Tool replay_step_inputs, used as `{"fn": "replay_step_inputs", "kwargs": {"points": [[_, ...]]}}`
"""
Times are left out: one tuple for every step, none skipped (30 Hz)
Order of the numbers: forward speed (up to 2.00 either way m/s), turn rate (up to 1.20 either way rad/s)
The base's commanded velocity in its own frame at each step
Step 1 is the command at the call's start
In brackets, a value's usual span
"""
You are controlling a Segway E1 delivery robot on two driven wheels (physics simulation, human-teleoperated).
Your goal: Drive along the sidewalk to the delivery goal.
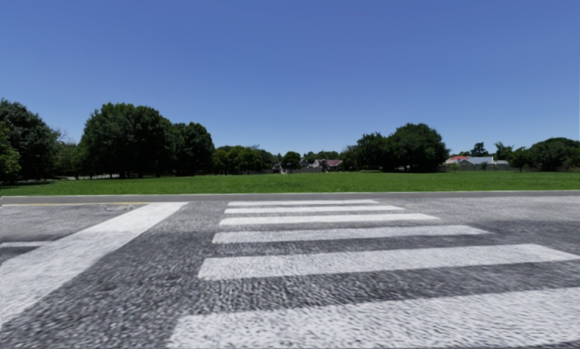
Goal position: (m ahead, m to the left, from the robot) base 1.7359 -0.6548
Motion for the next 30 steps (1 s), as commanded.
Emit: {"fn": "replay_step_inputs", "kwargs": {"points": [[0.80, 0.00], [0.80, 0.00], [0.76, 0.00], [0.63, 0.00], [0.54, 0.00], [0.44, 0.00], [0.44, 0.00], [0.24, 0.00], [0.03, 0.00], [0.00, 0.00], [0.00, 0.00], [0.00, 0.00], [0.00, 0.00], [0.00, 0.00], [0.21, 0.00], [0.21, 0.00], [0.53, 0.00], [0.70, 0.00], [0.77, 0.00], [0.79, 0.00], [0.79, 0.00], [0.80, 0.00], [0.78, 0.00], [0.71, 0.00], [0.71, 0.00], [0.61, 0.00], [0.53, 0.00], [0.49, 0.00], [0.40, 0.00], [0.34, 0.00]]}}
